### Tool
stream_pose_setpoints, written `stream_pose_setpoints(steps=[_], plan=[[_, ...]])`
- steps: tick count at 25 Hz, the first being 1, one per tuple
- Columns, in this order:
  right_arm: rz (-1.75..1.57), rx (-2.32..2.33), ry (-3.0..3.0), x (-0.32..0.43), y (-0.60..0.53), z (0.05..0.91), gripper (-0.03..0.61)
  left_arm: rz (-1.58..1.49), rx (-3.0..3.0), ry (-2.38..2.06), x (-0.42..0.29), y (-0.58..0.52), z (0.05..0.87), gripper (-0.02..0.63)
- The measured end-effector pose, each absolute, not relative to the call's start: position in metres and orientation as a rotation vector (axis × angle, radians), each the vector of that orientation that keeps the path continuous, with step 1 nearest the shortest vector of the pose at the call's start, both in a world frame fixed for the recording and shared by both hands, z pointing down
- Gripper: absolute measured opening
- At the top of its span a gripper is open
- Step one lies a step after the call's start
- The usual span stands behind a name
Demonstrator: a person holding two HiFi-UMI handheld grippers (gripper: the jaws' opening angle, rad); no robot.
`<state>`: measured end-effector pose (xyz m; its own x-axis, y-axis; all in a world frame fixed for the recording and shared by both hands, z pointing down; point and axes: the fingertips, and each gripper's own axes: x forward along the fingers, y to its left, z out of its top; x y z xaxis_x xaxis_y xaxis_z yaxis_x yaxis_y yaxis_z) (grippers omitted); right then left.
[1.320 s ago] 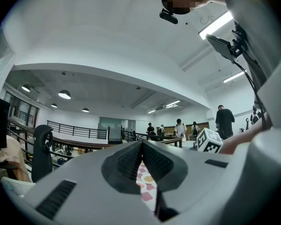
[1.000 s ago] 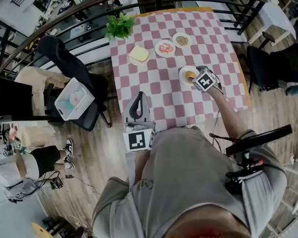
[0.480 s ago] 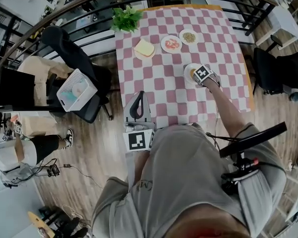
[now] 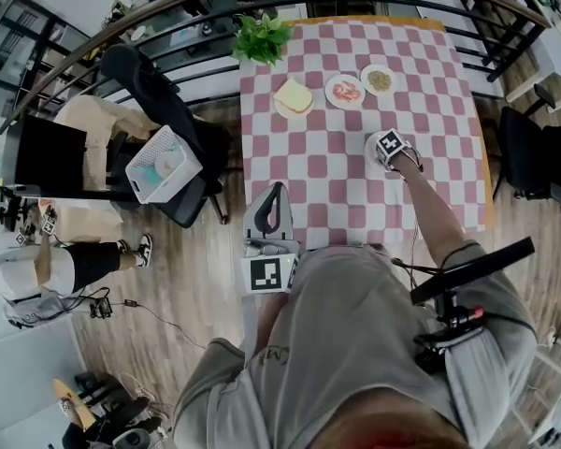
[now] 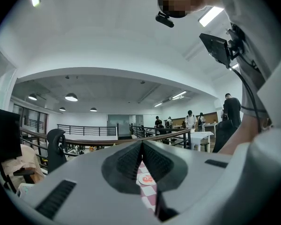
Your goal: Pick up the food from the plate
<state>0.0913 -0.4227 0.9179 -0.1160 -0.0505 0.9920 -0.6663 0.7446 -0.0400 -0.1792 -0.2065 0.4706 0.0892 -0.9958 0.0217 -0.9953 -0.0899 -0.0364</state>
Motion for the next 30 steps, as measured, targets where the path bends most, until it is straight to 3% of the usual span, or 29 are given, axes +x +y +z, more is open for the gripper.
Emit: stream_pose_setpoints(steps=[30], plan=[[0.602,0.569,-1.677,0.098,-0.416,0.936,0.353,-0.086,-2.223,2.157,-0.173,-0.189,0.465,0.011]])
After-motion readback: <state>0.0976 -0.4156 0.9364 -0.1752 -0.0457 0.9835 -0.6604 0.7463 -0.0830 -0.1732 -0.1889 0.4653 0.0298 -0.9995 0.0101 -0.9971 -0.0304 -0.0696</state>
